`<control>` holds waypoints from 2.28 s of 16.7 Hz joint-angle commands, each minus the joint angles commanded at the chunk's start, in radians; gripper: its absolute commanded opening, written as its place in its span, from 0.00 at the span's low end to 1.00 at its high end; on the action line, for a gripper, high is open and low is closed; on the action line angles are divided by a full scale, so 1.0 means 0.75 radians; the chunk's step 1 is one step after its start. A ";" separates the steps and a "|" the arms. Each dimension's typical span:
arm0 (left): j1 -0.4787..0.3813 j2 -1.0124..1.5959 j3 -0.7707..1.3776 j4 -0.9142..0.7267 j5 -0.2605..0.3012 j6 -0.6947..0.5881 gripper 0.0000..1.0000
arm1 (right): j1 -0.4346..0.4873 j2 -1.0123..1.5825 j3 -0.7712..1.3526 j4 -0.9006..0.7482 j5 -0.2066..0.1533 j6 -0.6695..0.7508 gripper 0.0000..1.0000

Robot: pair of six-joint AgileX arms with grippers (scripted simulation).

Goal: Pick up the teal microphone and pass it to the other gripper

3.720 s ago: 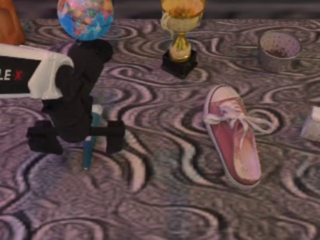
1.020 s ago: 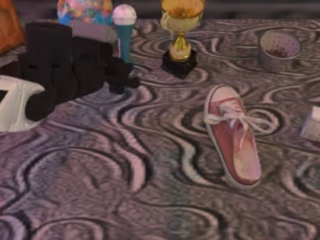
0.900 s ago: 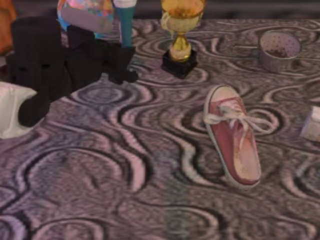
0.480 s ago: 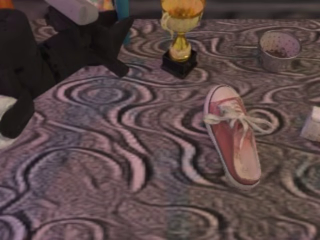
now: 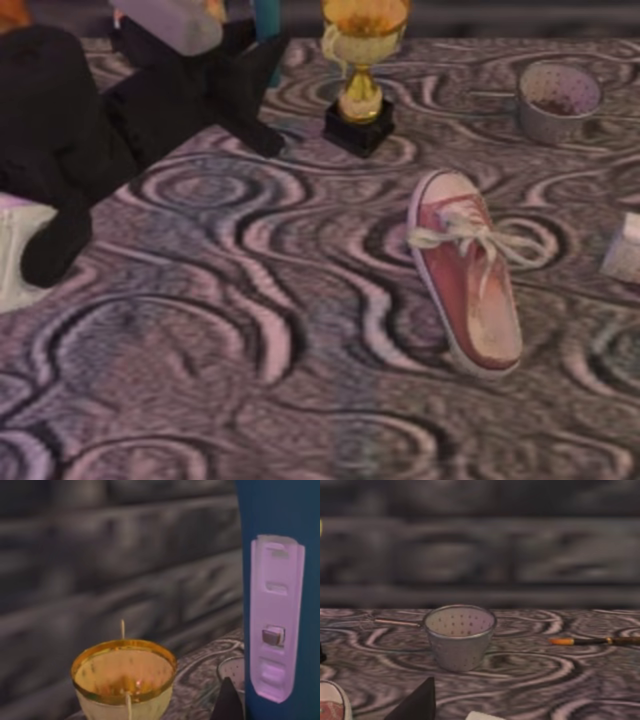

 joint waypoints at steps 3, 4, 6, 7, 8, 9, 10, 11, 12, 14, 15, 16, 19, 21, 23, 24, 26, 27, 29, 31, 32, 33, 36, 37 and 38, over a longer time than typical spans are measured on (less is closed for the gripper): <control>-0.143 0.010 -0.021 0.084 -0.154 -0.015 0.00 | 0.000 0.000 0.000 0.000 0.000 0.000 1.00; -0.193 0.012 -0.028 0.112 -0.209 -0.020 0.00 | 0.000 0.000 0.000 0.000 0.000 0.000 1.00; -0.277 0.012 -0.041 0.159 -0.298 -0.029 0.00 | 0.000 0.000 0.000 0.000 0.000 0.000 1.00; -0.301 0.011 -0.045 0.174 -0.322 -0.032 0.00 | 0.000 0.000 0.000 0.000 0.000 0.000 1.00; -0.311 0.010 -0.047 0.181 -0.333 -0.033 0.00 | 0.000 0.000 0.000 0.000 0.000 0.000 1.00; -0.312 0.010 -0.047 0.181 -0.333 -0.033 0.00 | 0.000 0.000 0.000 0.000 0.000 0.000 1.00; -0.312 0.010 -0.047 0.181 -0.333 -0.033 0.00 | 0.000 0.000 0.000 0.000 0.000 0.000 1.00; -0.306 0.009 -0.042 0.177 -0.329 -0.032 0.00 | 0.000 0.000 0.000 0.000 0.000 0.000 1.00; -0.308 0.009 -0.043 0.178 -0.330 -0.032 0.00 | 0.000 0.000 0.000 0.000 0.000 0.000 1.00; -0.311 0.010 -0.046 0.181 -0.333 -0.033 0.00 | 0.000 0.000 0.000 0.000 0.000 0.000 1.00; -0.312 0.010 -0.047 0.181 -0.333 -0.033 0.00 | 0.000 0.000 0.000 0.000 0.000 0.000 1.00; -0.312 0.010 -0.047 0.181 -0.333 -0.033 0.00 | 0.000 0.000 0.000 0.000 0.000 0.000 1.00; -0.312 0.010 -0.047 0.181 -0.333 -0.033 0.00 | 0.010 0.017 0.013 0.007 -0.008 -0.003 1.00; -0.312 0.010 -0.047 0.181 -0.333 -0.033 0.00 | 0.048 0.089 0.062 0.032 -0.038 -0.012 1.00; -0.312 0.010 -0.047 0.181 -0.333 -0.033 0.00 | 0.109 0.220 0.145 0.078 -0.087 -0.024 1.00; -0.312 0.010 -0.047 0.181 -0.333 -0.033 0.00 | 0.145 0.306 0.198 0.107 -0.115 -0.030 1.00; -0.312 0.010 -0.047 0.181 -0.333 -0.033 0.00 | 0.227 0.505 0.320 0.178 -0.180 -0.039 1.00; -0.312 0.010 -0.047 0.181 -0.333 -0.033 0.00 | 0.270 0.615 0.389 0.219 -0.214 -0.043 1.00; -0.312 0.010 -0.047 0.181 -0.333 -0.033 0.00 | 0.356 0.844 0.531 0.307 -0.282 -0.050 1.00; -0.312 0.010 -0.047 0.181 -0.333 -0.033 0.00 | 0.439 1.067 0.671 0.395 -0.348 -0.058 1.00; -0.312 0.010 -0.047 0.181 -0.333 -0.033 0.00 | 0.478 1.172 0.737 0.436 -0.379 -0.062 1.00; -0.312 0.010 -0.047 0.181 -0.333 -0.033 0.00 | 0.515 1.270 0.798 0.473 -0.408 -0.067 1.00; -0.312 0.010 -0.047 0.181 -0.333 -0.033 0.00 | 0.608 1.498 0.938 0.553 -0.481 -0.079 1.00; -0.312 0.010 -0.047 0.181 -0.333 -0.033 0.00 | 0.630 1.552 0.969 0.570 -0.499 -0.083 1.00; -0.312 0.010 -0.047 0.181 -0.333 -0.033 0.00 | 0.647 1.594 0.992 0.581 -0.512 -0.085 1.00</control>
